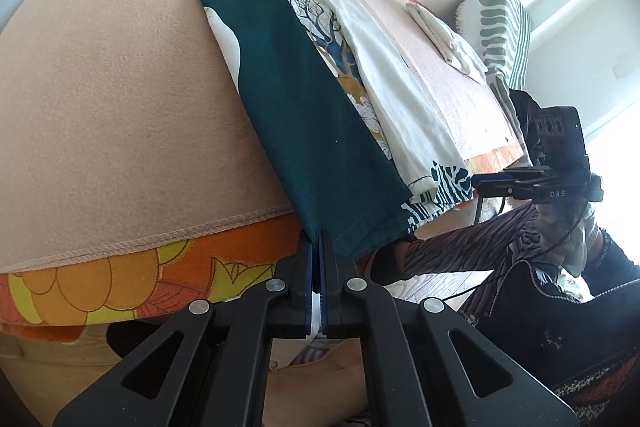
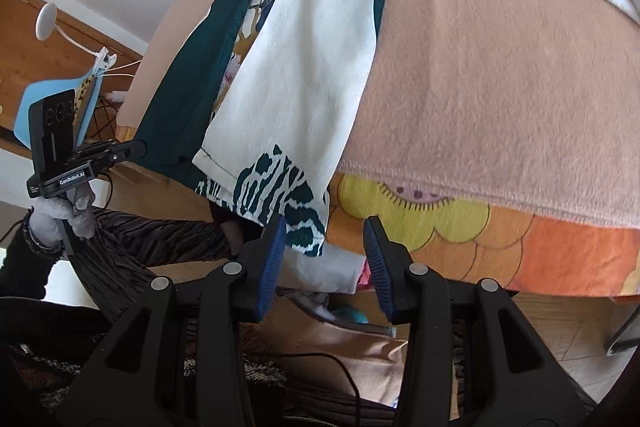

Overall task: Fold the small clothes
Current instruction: 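Grasp the zebra-print hem end with the left gripper while the right gripper grasps it too, then lift the hem end with both grippers and fold it over toward the collar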

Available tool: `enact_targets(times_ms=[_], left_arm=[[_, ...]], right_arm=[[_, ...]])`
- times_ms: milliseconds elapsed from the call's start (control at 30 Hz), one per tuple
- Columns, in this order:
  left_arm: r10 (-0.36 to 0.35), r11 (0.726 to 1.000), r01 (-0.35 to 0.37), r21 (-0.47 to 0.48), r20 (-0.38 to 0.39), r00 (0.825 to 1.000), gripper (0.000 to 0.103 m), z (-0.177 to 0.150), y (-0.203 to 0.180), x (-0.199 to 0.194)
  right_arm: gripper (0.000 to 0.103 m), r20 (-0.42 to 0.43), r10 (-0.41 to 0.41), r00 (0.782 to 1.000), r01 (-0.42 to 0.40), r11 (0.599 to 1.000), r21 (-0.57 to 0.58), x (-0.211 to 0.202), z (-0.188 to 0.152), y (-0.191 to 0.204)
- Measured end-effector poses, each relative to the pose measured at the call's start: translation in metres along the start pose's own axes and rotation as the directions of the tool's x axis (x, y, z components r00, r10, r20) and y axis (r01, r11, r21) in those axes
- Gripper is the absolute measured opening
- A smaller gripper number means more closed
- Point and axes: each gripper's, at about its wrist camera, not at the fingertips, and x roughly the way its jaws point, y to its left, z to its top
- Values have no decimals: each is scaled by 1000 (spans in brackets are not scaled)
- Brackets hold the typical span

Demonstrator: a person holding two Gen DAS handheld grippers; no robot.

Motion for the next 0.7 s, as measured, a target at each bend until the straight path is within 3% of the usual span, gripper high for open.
enact_targets(times_ms=[100,233,300,333,700], left_arm=[[-1,1000,1,0,5,1000,1,2,0,-1],[-2,1000,2,-1,17,1000,1,2,0,-5],[-8,1000,9,-5,21,1000,1,2,0,-5],[-11,1000,11,-7,23,1000,1,2,0,-5],[-66,997,70,-36,100,993,1,20,-1,-14]], right_arm=[[42,-24,59,998,-59,998,25,4,0,0],[38,-36,46,998,-46,999,9,11,2,5],[13,-49,79,996,-78,997,24,14,2,5],[10,-57,92,994,-91,995,30,17,2,5],[4,63,225,972,-231,968,98,-5,19,-2]])
